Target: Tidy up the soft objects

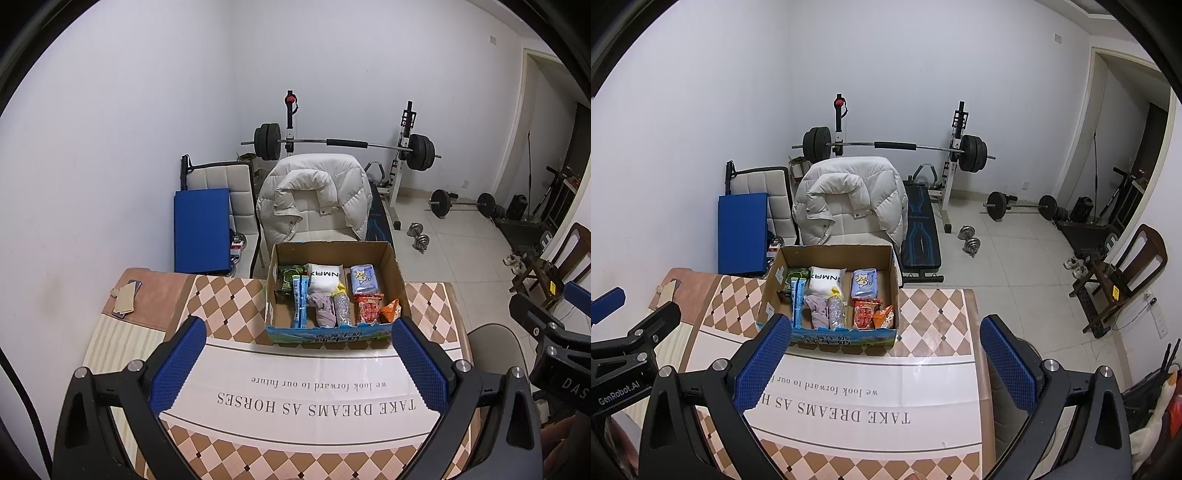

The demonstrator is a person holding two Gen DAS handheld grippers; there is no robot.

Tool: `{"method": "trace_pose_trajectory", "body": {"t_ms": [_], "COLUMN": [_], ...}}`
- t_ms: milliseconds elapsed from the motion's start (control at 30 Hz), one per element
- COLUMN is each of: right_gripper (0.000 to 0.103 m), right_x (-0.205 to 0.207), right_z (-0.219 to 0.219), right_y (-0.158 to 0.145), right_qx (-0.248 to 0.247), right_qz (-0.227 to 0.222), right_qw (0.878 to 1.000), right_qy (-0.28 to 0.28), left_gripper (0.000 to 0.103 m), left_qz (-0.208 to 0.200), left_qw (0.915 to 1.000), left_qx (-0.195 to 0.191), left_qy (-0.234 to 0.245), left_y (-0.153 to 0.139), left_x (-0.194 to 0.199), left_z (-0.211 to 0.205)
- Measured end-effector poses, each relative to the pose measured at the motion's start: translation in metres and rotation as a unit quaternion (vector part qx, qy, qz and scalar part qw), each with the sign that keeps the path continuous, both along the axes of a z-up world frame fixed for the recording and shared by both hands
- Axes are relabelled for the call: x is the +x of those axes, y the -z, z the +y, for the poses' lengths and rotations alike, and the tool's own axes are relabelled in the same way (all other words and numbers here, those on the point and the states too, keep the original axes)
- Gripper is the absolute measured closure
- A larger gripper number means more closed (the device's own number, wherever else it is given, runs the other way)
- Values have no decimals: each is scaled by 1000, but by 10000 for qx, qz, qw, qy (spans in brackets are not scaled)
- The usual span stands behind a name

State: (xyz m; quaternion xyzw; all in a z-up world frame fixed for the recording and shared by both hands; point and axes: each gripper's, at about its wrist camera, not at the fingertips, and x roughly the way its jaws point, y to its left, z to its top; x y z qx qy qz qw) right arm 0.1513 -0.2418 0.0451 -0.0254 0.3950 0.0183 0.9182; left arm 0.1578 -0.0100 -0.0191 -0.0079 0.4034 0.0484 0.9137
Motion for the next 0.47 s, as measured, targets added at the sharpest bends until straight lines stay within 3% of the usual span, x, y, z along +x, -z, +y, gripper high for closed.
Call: {"method": "trace_pose_trajectory", "body": {"t_ms": [467], "right_gripper": [0], "right_x": [1], "right_z": [-2], "right_y": [-3], "right_qx": [-10], "right_qz": [-13], "right_qw": [10000], "right_qy": [-22], "left_gripper": [0], "left_qz": [-85], "left_qw": [9999], "left_qx": [46], "left_qy": [-105], "left_y": [-3], "left_x": [-2], "left_z": [1]}}
